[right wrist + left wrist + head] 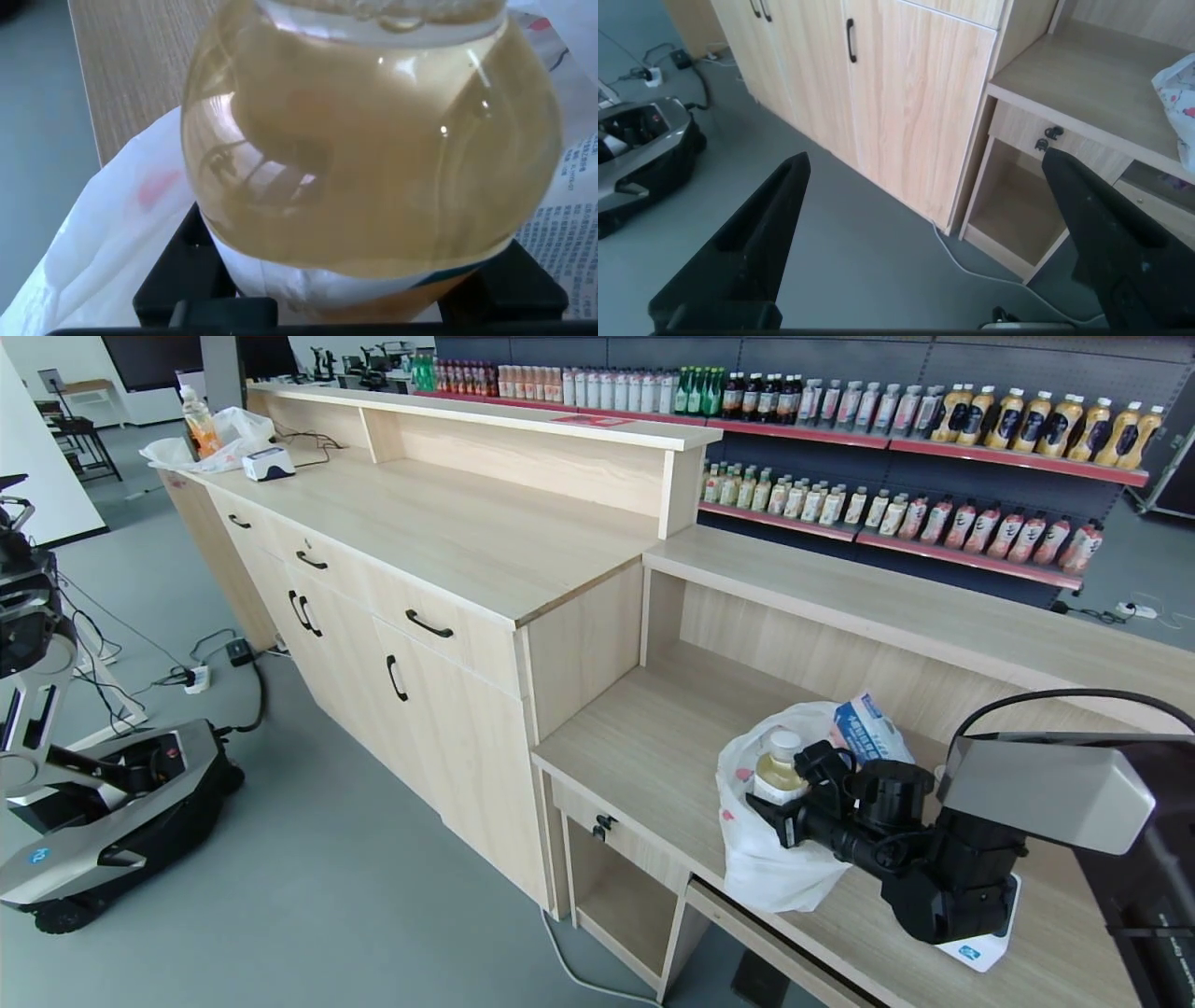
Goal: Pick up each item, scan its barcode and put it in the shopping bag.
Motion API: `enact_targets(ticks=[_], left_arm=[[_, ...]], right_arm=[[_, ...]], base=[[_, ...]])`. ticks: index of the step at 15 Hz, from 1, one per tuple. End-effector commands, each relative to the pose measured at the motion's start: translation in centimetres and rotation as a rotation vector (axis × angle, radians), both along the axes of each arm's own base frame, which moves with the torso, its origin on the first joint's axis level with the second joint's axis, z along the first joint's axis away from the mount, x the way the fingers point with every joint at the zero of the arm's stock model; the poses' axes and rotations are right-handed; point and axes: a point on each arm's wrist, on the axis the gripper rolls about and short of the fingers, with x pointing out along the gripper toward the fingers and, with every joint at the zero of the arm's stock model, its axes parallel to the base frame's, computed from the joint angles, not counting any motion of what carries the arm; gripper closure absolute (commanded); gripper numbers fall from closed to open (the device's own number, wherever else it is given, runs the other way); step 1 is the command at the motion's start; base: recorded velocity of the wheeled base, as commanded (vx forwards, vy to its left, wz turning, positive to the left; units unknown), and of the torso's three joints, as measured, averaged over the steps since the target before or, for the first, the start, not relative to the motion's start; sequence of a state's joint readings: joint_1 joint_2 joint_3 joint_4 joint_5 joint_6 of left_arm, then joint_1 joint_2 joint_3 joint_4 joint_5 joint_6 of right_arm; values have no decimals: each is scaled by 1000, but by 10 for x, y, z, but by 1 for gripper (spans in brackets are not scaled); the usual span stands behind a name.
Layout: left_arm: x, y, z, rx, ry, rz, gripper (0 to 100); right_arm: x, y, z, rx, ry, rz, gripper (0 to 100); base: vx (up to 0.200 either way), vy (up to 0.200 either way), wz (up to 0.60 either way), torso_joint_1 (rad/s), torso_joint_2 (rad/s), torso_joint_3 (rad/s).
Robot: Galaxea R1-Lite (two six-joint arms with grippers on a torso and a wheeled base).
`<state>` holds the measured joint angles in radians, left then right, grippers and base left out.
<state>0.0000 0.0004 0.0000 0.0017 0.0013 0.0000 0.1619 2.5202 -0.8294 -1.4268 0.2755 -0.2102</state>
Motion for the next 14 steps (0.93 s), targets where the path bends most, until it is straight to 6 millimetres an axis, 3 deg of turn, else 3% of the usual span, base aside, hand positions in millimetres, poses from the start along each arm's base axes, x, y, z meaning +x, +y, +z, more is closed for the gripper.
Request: enact_targets(ticks=[1,3,4,7,9,12,14], left_arm=[[0,0,0,0,-1,0,0],[0,0,0,0,-1,0,0],[0,0,0,-2,-1,0,0],[0,0,0,0,-1,0,0],[0,0,0,0,-1,0,0],[0,0,0,0,-1,0,0],[0,0,0,0,-1,0,0]], right_arm=[[-1,0,-1,-1,10,1,100],[-1,0,3,1,5,2,100],[-1,0,7,5,13,10,0],[-5,0,18,16,8,35,0],[-4,1,38,27,-36,36,0],[-12,-5,103,26,-88,21,0],[-37,-15,154,4,-100,6,0]], base=[[0,0,0,0,0,0],[0,0,0,0,0,0],[0,0,0,0,0,0],[0,0,0,0,0,0],[0,0,0,0,0,0],[0,0,0,0,0,0],[0,0,0,0,0,0]])
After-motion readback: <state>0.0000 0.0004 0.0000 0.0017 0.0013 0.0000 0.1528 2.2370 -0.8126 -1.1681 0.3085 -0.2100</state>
